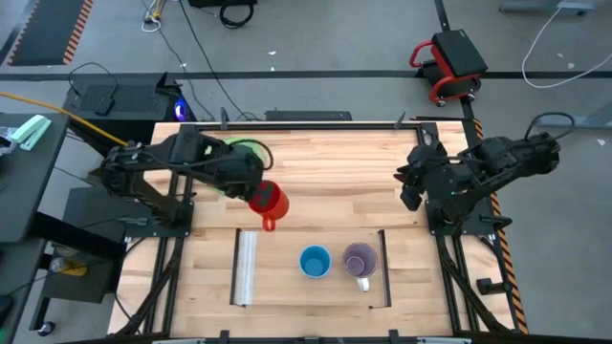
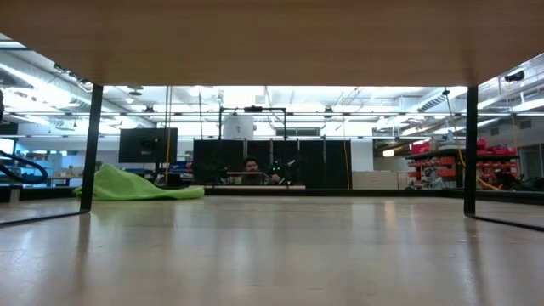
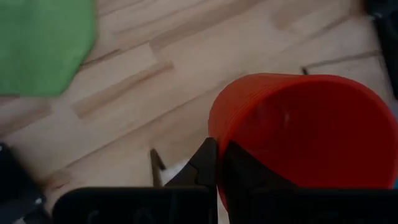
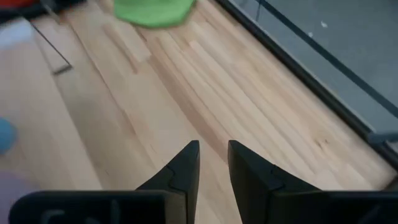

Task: Stack small to large cups/mugs on shelf
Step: Put the red mug on the shelf

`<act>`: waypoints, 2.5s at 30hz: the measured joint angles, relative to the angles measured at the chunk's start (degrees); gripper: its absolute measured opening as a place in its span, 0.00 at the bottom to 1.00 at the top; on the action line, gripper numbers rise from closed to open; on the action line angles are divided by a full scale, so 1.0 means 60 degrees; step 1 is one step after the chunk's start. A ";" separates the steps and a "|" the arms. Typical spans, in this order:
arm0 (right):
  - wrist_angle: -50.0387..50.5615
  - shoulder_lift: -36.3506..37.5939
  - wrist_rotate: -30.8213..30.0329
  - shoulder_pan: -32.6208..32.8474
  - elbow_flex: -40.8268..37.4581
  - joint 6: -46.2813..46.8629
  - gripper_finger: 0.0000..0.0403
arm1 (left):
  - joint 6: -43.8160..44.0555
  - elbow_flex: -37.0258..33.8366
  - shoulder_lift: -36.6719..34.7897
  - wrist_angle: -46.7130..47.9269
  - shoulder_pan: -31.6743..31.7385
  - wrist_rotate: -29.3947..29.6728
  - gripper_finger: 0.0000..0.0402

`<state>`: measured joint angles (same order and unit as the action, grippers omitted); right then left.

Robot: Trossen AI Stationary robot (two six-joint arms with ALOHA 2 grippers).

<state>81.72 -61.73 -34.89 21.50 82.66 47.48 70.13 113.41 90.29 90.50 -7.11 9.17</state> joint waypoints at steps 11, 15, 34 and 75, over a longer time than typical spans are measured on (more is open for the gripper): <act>-0.0909 0.0245 0.0641 -0.0001 -0.1604 0.0339 0.22 | 0.0872 0.0331 0.0781 -0.0075 -0.1318 -0.0282 0.03; -0.1145 0.0251 0.0829 0.0006 -0.1634 0.0329 0.22 | 0.1520 0.0336 0.0919 -0.0080 -0.1751 -0.0289 0.03; -0.1430 0.0247 0.0855 0.0939 -0.1634 0.0293 0.22 | 0.4273 -0.1173 0.1175 -0.0059 -0.3133 -0.0318 0.03; -0.1429 0.0247 0.0527 0.0964 -0.1634 -0.0050 0.22 | 0.4167 -0.0346 0.1954 -0.0306 -0.3665 0.0027 0.04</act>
<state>73.14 -60.25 -31.73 27.29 72.86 47.18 95.13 111.33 102.02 88.66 -29.10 9.34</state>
